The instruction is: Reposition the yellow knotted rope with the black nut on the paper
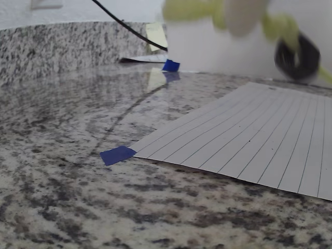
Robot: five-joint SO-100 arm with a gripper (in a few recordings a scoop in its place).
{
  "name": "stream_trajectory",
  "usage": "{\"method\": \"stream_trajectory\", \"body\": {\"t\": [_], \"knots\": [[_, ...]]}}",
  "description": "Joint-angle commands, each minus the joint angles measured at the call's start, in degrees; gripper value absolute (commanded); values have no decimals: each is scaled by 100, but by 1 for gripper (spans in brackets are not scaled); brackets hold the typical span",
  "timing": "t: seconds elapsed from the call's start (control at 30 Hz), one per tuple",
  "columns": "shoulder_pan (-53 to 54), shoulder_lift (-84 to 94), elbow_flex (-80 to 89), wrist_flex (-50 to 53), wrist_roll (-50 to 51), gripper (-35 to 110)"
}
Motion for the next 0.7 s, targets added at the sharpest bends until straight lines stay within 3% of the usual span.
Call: {"method": "stream_trajectory", "body": {"t": [0.0, 0.23, 0.4, 0.67], "knots": [[-88, 932, -35, -132, -18, 0], [642, 2048, -53, -817, -642, 0], [1731, 2355, -62, -1213, -1143, 0], [3850, 2083, -70, -1767, -1072, 0]]}}
